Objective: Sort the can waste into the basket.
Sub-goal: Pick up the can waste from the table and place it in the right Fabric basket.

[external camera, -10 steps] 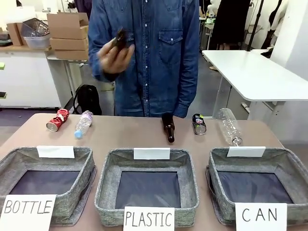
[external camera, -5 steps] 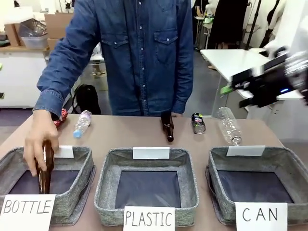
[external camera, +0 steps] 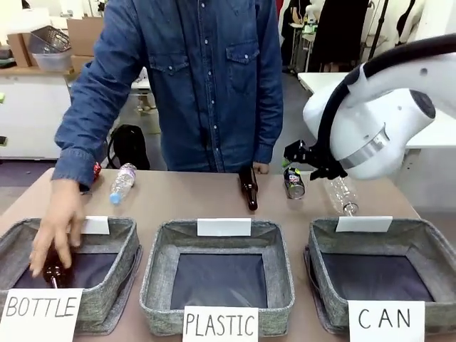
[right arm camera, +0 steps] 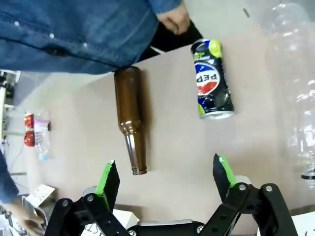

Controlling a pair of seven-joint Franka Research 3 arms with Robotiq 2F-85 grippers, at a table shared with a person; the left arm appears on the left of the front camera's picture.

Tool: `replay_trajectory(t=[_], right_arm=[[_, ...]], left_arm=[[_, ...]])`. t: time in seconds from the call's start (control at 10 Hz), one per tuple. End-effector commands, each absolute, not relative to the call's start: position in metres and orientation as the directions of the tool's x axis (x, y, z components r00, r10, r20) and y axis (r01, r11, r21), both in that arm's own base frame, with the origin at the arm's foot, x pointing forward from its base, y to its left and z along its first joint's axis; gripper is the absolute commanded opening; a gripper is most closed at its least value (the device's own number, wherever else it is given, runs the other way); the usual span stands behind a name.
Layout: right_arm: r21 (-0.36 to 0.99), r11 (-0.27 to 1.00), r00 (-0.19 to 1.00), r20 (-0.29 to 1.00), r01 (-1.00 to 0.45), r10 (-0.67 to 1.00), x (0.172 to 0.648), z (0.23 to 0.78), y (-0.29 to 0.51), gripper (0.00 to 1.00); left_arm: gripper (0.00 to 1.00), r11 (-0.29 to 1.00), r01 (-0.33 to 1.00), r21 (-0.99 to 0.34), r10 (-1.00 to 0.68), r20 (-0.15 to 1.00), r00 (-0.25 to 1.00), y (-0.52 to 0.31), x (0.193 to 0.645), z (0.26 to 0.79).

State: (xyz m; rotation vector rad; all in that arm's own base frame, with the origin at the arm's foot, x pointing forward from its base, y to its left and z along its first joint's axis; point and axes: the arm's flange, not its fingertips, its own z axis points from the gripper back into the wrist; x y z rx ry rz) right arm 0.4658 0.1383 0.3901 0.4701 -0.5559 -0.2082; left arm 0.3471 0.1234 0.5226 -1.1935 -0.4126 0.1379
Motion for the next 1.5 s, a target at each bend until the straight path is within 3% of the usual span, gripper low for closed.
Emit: replay_trajectory(t=[0.0, 0.1, 0.5, 1.0, 1.4], right_arm=[[0.462, 0.887, 0.847, 0.463, 0.019, -0.260, 0.446, 0.390, 0.150, 1.00], [0.482, 0.874, 0.832, 0.458, 0.064, -0.313, 0.466, 0.390, 0.138, 1.00], [0.271, 0.962, 0.893, 0.433, 0.001, -0.123, 0.529, 0.405, 0.133, 1.00], [0.193, 0.979, 0.930, 0.343, 0.068, -0.132, 0.600, 0.359, 0.162, 1.00], [0.124, 0.985, 0.956, 0.251, 0.121, -0.149, 0.620, 0.304, 0.173, 1.00]], left_arm=[[1.00, 0.354, 0.139, -0.925, 0.318, 0.259, 0.912, 0.123, 0.347, 0.525], [1.00, 0.354, 0.139, -0.925, 0.318, 0.259, 0.912, 0.123, 0.347, 0.525], [1.00, 0.354, 0.139, -0.925, 0.318, 0.259, 0.912, 0.123, 0.347, 0.525], [1.00, 0.354, 0.139, -0.925, 0.318, 0.259, 0.912, 0.123, 0.347, 0.525], [1.00, 0.354, 0.139, -0.925, 0.318, 0.259, 0.912, 0.123, 0.347, 0.525]])
